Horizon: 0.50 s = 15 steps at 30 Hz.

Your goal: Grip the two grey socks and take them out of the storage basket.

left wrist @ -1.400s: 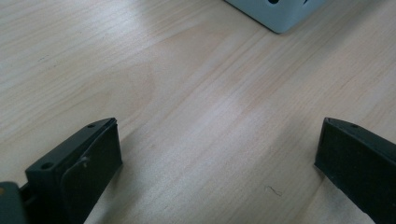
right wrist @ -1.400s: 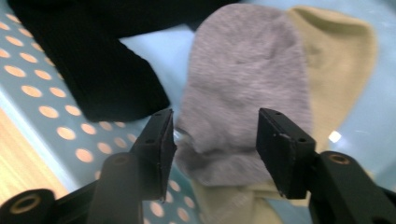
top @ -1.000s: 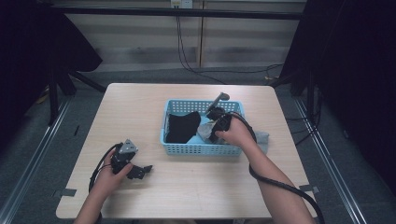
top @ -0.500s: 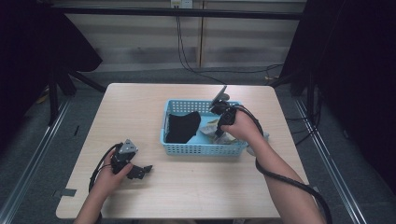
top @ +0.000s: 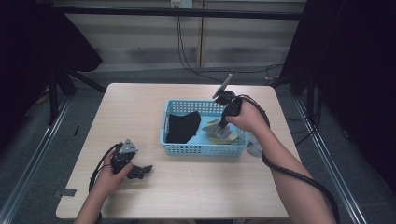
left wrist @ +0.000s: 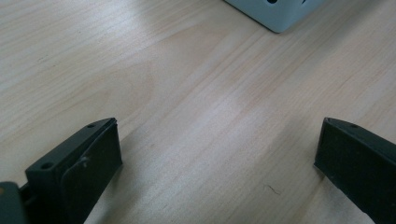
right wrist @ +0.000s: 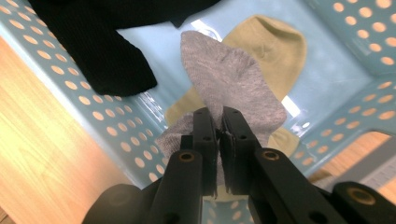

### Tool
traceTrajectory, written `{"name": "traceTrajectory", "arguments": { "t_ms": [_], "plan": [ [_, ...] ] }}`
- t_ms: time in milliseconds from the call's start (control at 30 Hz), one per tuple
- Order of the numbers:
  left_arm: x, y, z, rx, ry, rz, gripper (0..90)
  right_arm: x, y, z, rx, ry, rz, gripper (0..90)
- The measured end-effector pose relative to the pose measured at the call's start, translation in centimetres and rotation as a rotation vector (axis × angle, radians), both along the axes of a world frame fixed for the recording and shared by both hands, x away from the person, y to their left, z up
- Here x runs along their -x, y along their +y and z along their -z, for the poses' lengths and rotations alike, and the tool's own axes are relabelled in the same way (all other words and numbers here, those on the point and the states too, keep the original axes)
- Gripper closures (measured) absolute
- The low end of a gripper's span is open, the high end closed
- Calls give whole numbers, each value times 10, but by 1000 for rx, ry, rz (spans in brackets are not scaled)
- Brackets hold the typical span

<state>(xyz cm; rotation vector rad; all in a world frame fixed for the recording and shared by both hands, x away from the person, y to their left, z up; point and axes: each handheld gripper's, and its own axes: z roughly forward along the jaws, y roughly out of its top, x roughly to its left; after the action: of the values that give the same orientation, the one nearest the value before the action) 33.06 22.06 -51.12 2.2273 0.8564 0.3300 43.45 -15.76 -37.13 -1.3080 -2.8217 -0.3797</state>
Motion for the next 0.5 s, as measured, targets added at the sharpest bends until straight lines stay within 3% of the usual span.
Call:
{"name": "traceTrajectory", "arguments": {
  "t_ms": [500],
  "plan": [
    [0, 0, 0, -6, 2, 7, 0, 0, -14, -36, -5, -38, 13, 851]
  ]
}}
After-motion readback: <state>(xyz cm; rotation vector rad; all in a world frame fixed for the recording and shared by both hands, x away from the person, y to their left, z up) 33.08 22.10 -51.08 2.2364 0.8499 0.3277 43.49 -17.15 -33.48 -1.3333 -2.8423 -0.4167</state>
